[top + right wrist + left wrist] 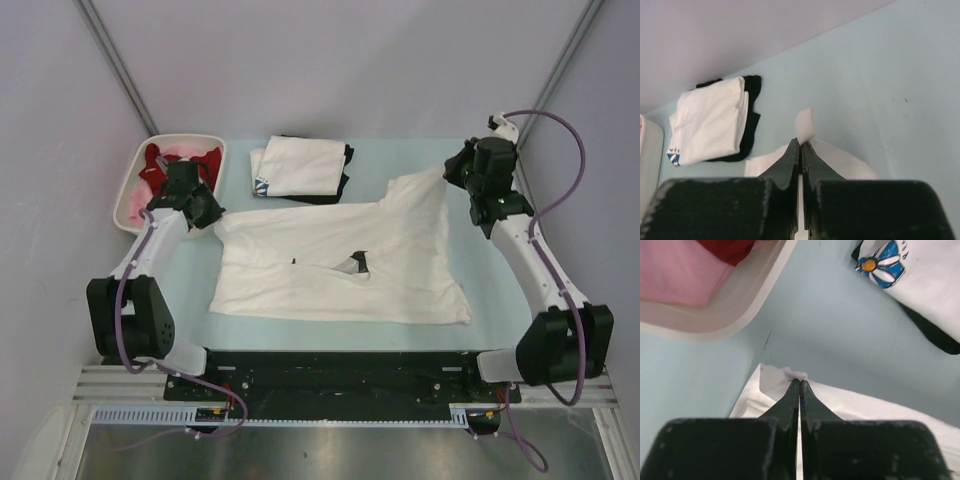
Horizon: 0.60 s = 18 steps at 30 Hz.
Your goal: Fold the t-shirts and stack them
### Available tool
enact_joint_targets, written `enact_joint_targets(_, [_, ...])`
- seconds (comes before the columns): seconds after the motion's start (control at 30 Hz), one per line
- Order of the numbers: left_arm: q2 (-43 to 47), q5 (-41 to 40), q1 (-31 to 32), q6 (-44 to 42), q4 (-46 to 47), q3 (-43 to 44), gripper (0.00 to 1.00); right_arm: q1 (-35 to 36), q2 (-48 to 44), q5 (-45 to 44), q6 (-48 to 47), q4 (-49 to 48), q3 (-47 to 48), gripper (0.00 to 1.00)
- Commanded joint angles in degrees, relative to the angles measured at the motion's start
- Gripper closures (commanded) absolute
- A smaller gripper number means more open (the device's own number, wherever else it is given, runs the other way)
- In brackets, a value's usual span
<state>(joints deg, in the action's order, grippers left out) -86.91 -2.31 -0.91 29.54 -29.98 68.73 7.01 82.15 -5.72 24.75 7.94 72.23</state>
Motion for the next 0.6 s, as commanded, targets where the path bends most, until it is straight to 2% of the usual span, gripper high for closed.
enact_joint_targets(0.0, [5.96,0.99,-0.68,-1.06,0.71,-4.82,1.0,-0.06,-9.18,-3.51,-0.93,4.71,-7.18,1.0])
enact_joint_targets(0.27, [14.4,-2.96,-0.76,-4.14,-1.49,-9.14,1.0,0.55,-22.46,-4.74,-1.2,12.53,-16.49,1.0])
enact_joint_targets(0.57, [19.94,-2.09,-0.76,-4.23,-2.54,-16.08,1.0,1.52,-34.24,-7.64,3.02,19.56,-24.93,1.0])
